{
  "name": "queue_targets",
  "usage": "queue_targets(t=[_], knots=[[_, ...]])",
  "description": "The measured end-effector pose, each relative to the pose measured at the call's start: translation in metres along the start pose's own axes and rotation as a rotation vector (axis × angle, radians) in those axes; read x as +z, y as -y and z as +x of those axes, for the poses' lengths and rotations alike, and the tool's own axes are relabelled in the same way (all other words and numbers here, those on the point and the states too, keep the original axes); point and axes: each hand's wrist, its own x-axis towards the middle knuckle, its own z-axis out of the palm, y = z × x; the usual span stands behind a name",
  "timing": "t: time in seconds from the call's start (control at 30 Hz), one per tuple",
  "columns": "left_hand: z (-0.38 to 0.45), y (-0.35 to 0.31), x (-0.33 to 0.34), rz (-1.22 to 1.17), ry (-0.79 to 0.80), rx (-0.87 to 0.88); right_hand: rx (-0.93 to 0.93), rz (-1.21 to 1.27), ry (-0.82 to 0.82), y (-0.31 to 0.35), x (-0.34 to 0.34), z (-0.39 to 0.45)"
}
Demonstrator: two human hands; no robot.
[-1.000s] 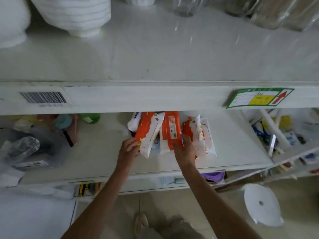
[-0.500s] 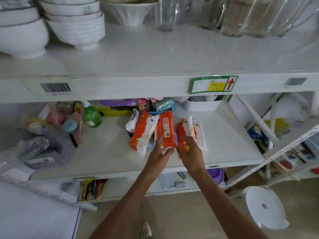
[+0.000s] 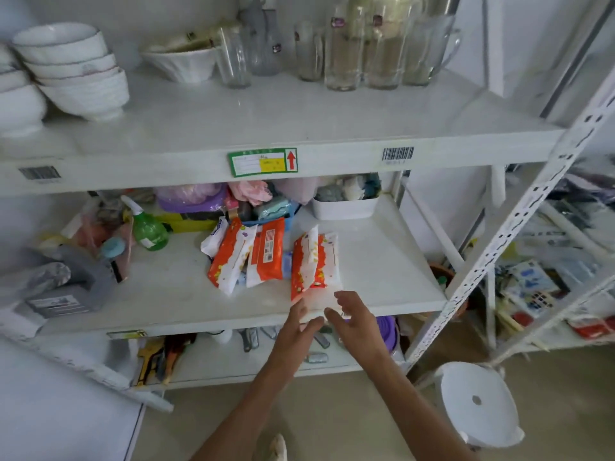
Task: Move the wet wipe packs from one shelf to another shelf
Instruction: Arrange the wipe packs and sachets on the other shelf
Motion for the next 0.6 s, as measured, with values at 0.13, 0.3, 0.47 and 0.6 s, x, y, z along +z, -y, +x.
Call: queue_targets(t=[0.13, 0.3, 0.47, 0.6], knots=[[0.02, -0.031, -0.006, 0.053, -0.058, 0.013, -0.009, 0.088, 0.033, 0.017, -0.003, 0.022], [0.064, -0.052, -0.018, 0.177, 0.015, -0.004, 0.077, 0.137, 0.078, 0.023, 0.005, 0.058], [0.104, -0.058, -0.024, 0.227, 0.094, -0.016, 0.13, 0.136, 0.104, 0.007, 0.011, 0.088], [0.126, -0.052, -0.027, 0.236, 0.109, -0.038, 0.188, 0.112, 0.063, 0.006, 0.017, 0.124]])
